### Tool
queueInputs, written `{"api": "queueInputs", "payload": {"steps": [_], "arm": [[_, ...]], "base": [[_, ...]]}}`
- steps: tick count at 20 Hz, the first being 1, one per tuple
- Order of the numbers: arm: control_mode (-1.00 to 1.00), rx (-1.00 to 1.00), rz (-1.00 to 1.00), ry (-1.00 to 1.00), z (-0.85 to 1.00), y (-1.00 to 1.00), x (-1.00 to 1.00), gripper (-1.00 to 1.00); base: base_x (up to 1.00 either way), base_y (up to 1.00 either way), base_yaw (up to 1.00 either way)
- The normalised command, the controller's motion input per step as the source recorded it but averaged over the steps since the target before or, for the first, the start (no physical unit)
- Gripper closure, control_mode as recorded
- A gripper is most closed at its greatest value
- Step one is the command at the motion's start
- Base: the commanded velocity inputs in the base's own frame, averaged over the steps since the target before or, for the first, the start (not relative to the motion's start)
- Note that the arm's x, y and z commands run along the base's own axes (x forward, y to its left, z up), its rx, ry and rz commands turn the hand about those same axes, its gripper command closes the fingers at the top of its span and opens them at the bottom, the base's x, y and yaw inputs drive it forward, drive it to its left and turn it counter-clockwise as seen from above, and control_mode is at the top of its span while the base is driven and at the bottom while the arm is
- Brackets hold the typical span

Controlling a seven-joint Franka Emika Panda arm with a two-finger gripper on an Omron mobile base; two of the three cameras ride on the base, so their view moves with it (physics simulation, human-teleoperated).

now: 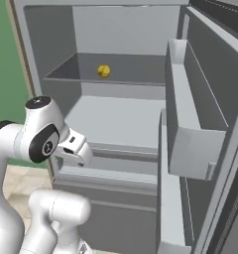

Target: Retrieve a lemon from the fridge and place it on the cutting board with the fish.

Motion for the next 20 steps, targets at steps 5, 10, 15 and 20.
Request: {"api": "queueInputs", "payload": {"steps": [5, 10, 15, 20], "arm": [[1.00, 0.00, 0.00, 0.00, 0.00, 0.00, 0.00, -1.00], [1.00, 0.00, 0.00, 0.00, 0.00, 0.00, 0.00, -1.00], [1.00, 0.00, 0.00, 0.00, 0.00, 0.00, 0.00, -1.00], [1.00, 0.00, 0.00, 0.00, 0.00, 0.00, 0.00, -1.00]], "base": [[0.61, 0.00, -0.06], [0.51, 0.00, -0.01], [0.50, 0.00, 0.00], [0.28, 0.00, 0.00]]}}
